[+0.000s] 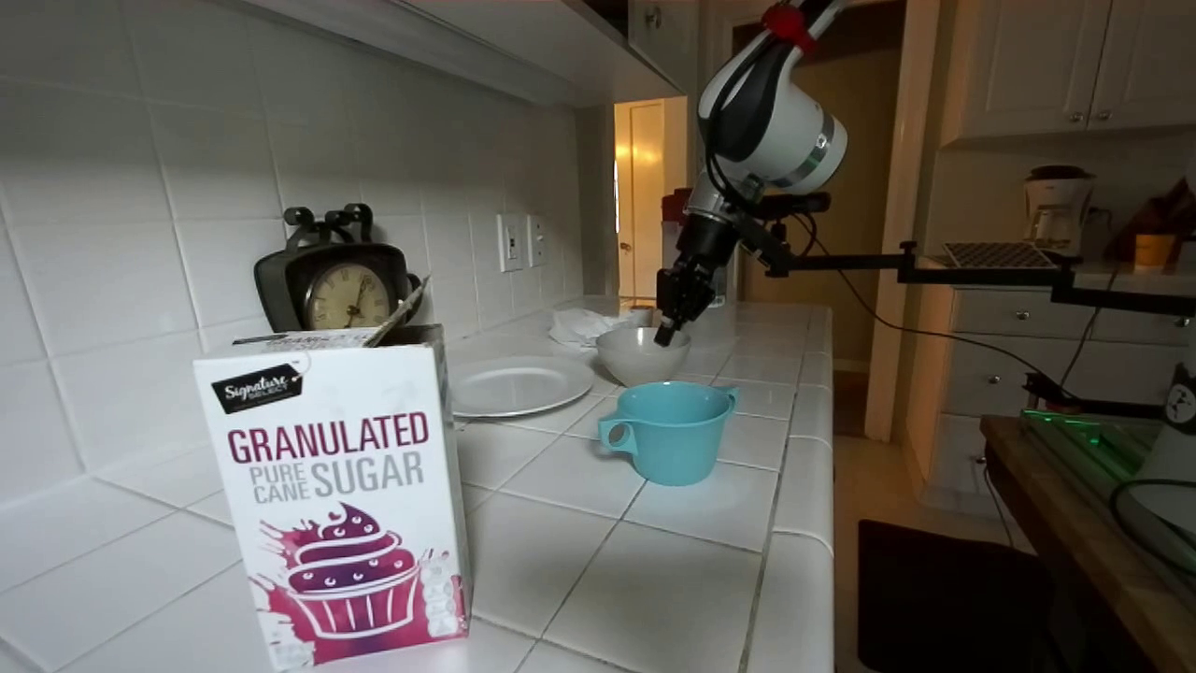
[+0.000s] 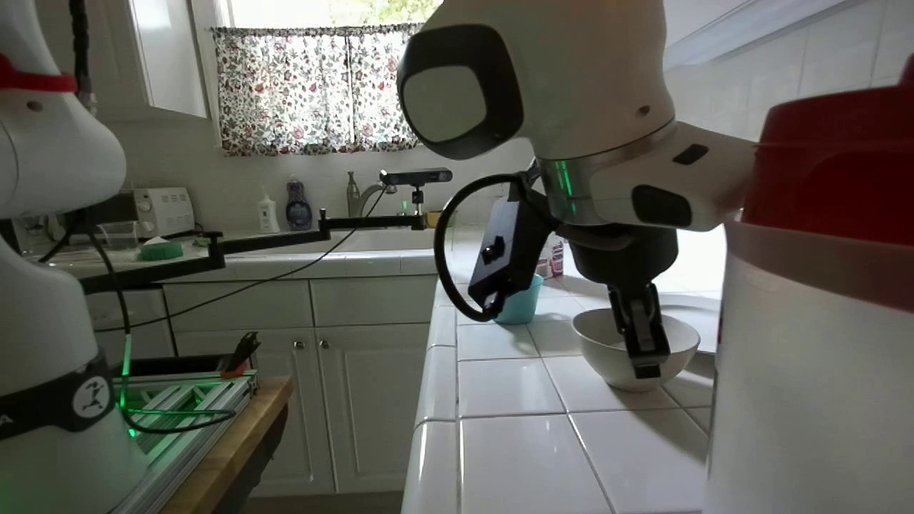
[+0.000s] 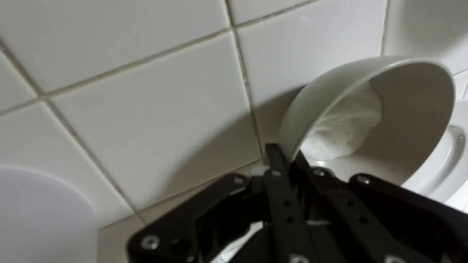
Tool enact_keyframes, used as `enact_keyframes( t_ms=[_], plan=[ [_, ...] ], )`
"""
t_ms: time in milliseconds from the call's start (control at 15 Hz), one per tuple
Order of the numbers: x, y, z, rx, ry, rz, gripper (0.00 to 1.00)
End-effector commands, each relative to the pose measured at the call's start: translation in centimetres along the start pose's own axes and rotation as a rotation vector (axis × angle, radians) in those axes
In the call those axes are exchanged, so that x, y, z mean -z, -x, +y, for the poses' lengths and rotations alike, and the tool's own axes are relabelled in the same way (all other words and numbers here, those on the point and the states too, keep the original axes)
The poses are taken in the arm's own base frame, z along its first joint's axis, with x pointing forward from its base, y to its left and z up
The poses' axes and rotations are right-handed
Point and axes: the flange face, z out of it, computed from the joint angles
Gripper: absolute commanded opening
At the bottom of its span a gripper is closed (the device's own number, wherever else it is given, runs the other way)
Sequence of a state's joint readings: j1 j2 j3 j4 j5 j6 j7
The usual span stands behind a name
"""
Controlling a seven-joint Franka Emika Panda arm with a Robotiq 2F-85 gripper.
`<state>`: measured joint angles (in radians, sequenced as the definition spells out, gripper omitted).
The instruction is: Move the cup and bowl
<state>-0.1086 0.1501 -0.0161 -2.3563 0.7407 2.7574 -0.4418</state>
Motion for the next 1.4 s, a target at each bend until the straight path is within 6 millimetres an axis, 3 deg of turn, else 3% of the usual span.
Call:
enact_keyframes(
  t_ms=[0, 333, 600, 933, 1333],
  plan=[
    [-0.2, -0.2, 0.2, -0.001, -0.003, 0.021, 0.33],
    [0.5, -0.1, -0.6, 0.022, 0.002, 0.034, 0.70],
    [2.8, 0.5, -2.5, 0.091, -0.018, 0.051, 0.98],
    [7.0, 2.1, -4.6, 0.213, -0.041, 0.068, 1.00],
    [11.6, 5.6, -4.6, 0.314, -0.023, -0.029, 1.00]
  ],
)
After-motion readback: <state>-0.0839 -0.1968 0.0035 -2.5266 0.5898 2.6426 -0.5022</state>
